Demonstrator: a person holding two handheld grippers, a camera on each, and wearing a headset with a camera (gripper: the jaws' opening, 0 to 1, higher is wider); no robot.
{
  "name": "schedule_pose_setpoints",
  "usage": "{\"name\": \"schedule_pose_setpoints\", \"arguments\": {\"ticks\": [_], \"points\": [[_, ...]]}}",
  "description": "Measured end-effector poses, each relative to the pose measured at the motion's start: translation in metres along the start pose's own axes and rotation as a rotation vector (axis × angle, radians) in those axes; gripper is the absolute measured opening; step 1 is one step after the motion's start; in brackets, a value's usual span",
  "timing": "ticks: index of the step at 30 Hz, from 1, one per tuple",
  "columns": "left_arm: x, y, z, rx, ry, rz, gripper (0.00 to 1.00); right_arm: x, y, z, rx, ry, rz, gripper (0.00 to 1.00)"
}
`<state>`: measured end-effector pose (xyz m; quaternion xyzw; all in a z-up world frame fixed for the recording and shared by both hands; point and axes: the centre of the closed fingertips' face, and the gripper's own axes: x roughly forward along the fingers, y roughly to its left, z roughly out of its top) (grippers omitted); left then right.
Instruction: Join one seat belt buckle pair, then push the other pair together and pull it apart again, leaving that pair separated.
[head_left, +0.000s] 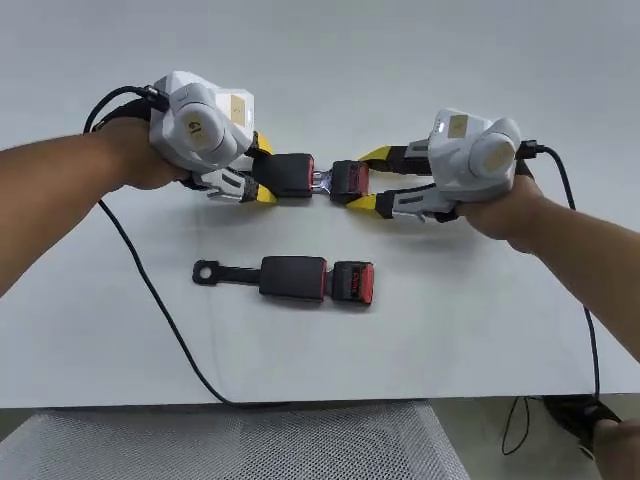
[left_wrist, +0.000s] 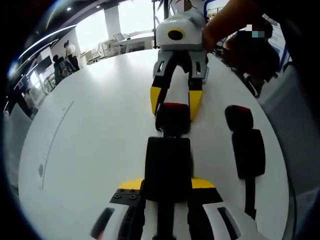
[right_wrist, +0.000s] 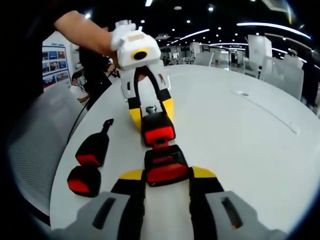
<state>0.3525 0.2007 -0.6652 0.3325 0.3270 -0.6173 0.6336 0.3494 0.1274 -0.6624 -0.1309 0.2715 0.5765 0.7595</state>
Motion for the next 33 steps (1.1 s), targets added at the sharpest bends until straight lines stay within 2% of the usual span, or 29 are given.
{"name": "schedule_pose_setpoints", "arguments": {"ticks": [5,11,20,33], "points": [[0.001,0.0,0.001,0.02,0.014,-0.008,0.33,0.0,0.001,0.0,0.002,0.003,-0.001,0.33],[0.002,-0.001,0.001,0.027,0.016,-0.012,0.32,0.011,0.005,0.009,0.005,0.001,-0.013,0.33],[0.002,-0.001,0.001,0.03,0.022,-0.012,0.32,0.01,0.006,0.008,0.033,0.029,-0.038,0.33],[0.001,-0.001,0.001,0.023,0.026,-0.011,0.32,0.008,0.005,0.007,0.036,0.039,-0.061,0.33]]}}
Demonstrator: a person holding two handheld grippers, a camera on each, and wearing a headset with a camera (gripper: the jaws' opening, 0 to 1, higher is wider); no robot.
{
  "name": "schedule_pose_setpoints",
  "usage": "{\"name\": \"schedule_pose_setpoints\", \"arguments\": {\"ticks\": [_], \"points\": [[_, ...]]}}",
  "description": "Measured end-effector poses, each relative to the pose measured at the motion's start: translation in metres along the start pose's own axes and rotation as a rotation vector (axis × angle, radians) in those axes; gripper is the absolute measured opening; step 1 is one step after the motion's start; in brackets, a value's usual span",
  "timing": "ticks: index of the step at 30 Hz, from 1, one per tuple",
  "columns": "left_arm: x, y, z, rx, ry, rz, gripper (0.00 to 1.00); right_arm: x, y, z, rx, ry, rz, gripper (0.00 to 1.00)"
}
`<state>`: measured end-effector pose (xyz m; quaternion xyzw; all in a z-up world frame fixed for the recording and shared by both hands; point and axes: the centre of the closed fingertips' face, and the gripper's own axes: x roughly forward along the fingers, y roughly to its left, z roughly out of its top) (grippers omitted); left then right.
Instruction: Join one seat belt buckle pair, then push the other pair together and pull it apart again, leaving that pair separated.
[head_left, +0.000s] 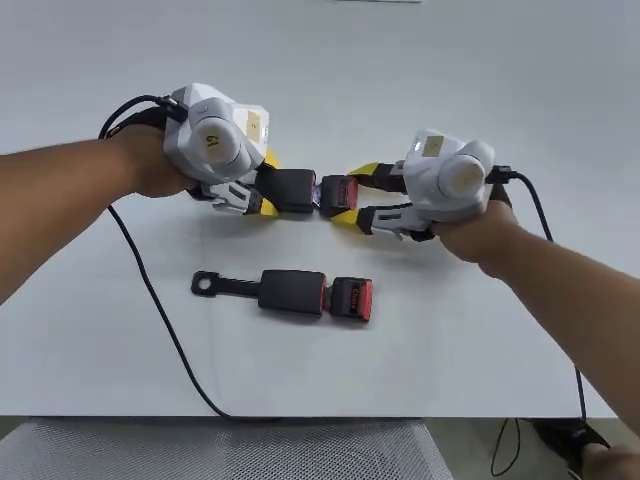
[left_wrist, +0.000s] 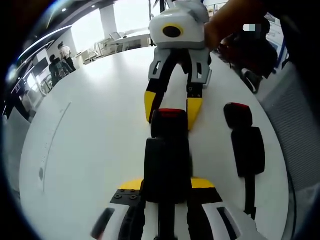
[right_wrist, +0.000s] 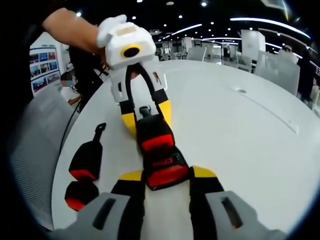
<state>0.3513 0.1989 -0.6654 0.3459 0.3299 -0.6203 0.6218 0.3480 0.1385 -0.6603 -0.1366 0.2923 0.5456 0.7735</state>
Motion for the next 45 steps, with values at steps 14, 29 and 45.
{"name": "schedule_pose_setpoints", "arguments": {"ticks": [14,29,45], "points": [[-0.002,0.001,0.0,-0.007,-0.001,0.002,0.32,0.0,-0.001,-0.001,0.002,0.007,-0.015,0.33],[-0.002,0.001,-0.001,-0.017,-0.001,0.005,0.33,0.002,-0.002,0.0,-0.005,0.01,-0.03,0.34],[-0.002,0.001,-0.001,-0.016,0.018,0.007,0.33,-0.013,-0.006,-0.011,-0.024,0.028,-0.037,0.34]]}}
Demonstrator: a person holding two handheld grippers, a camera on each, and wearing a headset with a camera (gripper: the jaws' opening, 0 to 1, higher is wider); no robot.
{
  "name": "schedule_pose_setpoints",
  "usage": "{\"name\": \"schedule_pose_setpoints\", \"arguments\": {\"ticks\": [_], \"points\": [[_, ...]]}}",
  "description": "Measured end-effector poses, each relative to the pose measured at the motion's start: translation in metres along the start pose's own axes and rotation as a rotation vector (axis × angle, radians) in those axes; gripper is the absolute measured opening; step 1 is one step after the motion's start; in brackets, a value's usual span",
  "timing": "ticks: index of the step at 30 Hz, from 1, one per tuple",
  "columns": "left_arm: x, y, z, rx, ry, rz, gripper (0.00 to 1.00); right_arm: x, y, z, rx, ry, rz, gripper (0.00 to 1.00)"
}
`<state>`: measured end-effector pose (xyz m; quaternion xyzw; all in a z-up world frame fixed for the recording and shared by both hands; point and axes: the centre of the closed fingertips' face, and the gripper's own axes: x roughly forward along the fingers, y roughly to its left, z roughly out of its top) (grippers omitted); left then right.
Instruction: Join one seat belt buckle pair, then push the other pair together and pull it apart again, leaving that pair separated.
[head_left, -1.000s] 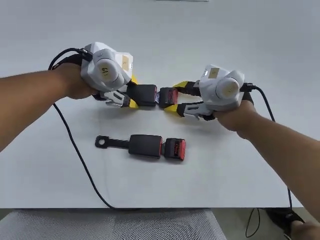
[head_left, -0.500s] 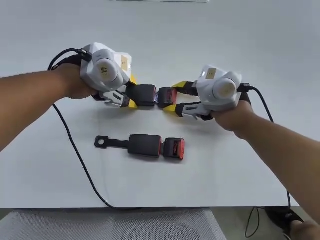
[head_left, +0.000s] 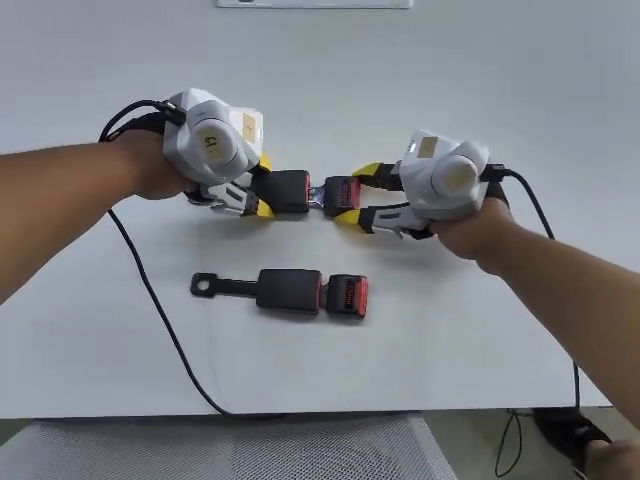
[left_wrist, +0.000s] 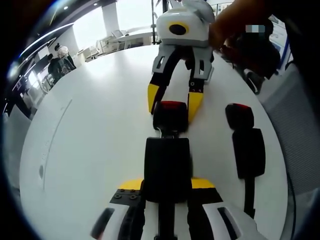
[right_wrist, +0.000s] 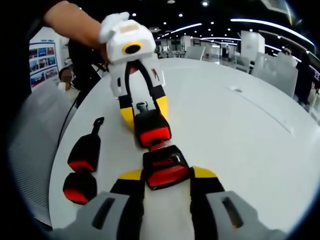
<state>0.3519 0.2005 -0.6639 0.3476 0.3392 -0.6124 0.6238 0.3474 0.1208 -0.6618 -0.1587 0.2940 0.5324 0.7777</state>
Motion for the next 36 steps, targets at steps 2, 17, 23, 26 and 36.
{"name": "schedule_pose_setpoints", "arguments": {"ticks": [2,17,23,26,36], "points": [[0.0,0.0,0.0,-0.002,0.0,0.001,0.33,-0.001,0.0,-0.001,-0.007,-0.003,0.007,0.34],[0.001,-0.002,0.001,0.007,0.011,-0.01,0.33,-0.025,-0.009,-0.019,-0.023,0.011,0.028,0.34],[0.001,-0.002,0.001,0.011,0.019,-0.015,0.34,-0.036,-0.014,-0.029,-0.02,0.013,0.018,0.34],[0.0,-0.003,0.001,0.01,0.02,-0.016,0.34,-0.042,-0.015,-0.035,-0.017,0.012,0.006,0.34],[0.0,-0.003,0.001,0.018,0.031,-0.023,0.34,-0.063,-0.014,-0.056,-0.012,0.021,-0.007,0.35]]}}
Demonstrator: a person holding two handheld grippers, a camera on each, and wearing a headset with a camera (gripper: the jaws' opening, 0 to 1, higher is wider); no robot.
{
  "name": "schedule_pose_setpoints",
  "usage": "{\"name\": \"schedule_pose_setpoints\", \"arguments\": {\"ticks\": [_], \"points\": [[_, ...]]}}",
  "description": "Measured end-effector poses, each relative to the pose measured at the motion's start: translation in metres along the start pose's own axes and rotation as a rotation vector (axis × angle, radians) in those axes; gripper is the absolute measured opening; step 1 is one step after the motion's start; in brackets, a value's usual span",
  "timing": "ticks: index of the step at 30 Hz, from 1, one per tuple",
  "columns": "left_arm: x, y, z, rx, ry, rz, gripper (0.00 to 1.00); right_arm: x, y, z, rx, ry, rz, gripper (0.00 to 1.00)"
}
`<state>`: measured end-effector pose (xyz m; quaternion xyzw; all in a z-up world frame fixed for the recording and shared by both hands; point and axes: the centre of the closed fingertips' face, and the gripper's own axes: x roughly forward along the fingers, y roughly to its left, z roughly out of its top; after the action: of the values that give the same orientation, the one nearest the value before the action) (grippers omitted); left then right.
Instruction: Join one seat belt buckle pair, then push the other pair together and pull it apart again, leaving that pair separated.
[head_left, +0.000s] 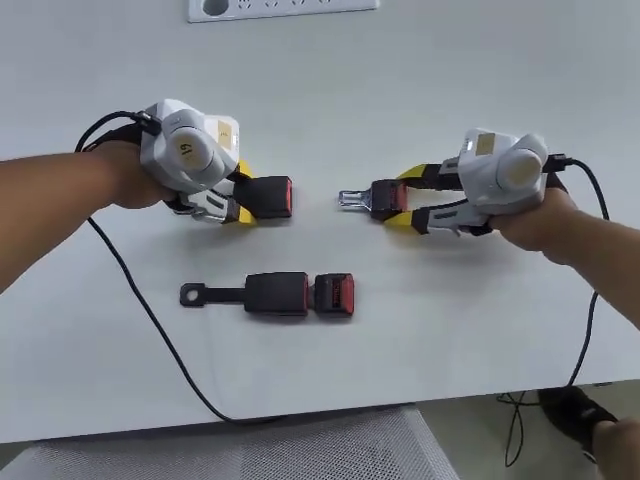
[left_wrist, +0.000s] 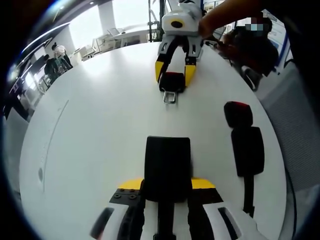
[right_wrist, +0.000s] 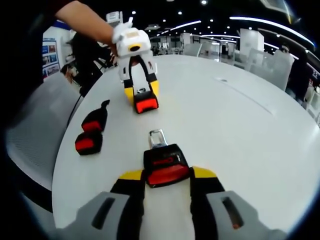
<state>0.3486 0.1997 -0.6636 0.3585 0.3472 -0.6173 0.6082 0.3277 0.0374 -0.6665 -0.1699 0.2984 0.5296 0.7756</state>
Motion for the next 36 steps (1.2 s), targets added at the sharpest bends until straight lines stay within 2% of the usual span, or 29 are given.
{"name": "schedule_pose_setpoints", "arguments": {"ticks": [8,20,23,27,29,31,32,34,35,36], "points": [[0.0,0.0,0.0,0.003,0.007,-0.006,0.34,-0.021,-0.004,-0.016,-0.001,0.023,-0.006,0.35],[0.0,0.001,-0.001,-0.002,0.003,-0.008,0.34,-0.043,-0.007,-0.028,0.01,0.036,0.002,0.35],[-0.001,0.001,-0.001,-0.003,0.004,-0.008,0.34,-0.046,-0.008,-0.028,0.028,0.032,0.009,0.35],[-0.001,0.002,-0.001,-0.019,0.022,-0.015,0.35,-0.046,-0.009,-0.027,0.013,0.035,0.018,0.35],[0.0,0.001,-0.001,-0.011,0.026,-0.011,0.34,-0.045,-0.01,-0.027,0.001,0.046,0.02,0.35],[0.0,0.001,-0.001,-0.038,0.018,-0.002,0.35,-0.045,-0.01,-0.026,-0.009,0.064,0.016,0.36],[0.0,0.001,-0.001,-0.031,0.018,-0.004,0.35,-0.044,-0.01,-0.026,-0.018,0.073,0.012,0.36],[-0.001,-0.005,-0.001,-0.041,0.025,-0.028,0.43,-0.044,-0.009,-0.027,0.002,0.08,0.006,0.39],[-0.001,-0.014,0.0,-0.067,0.027,-0.067,0.49,-0.043,-0.006,-0.025,0.056,0.066,0.006,0.43],[-0.001,-0.016,0.003,-0.082,0.017,-0.07,0.57,-0.043,-0.01,-0.022,0.084,0.045,-0.018,0.48]]}}
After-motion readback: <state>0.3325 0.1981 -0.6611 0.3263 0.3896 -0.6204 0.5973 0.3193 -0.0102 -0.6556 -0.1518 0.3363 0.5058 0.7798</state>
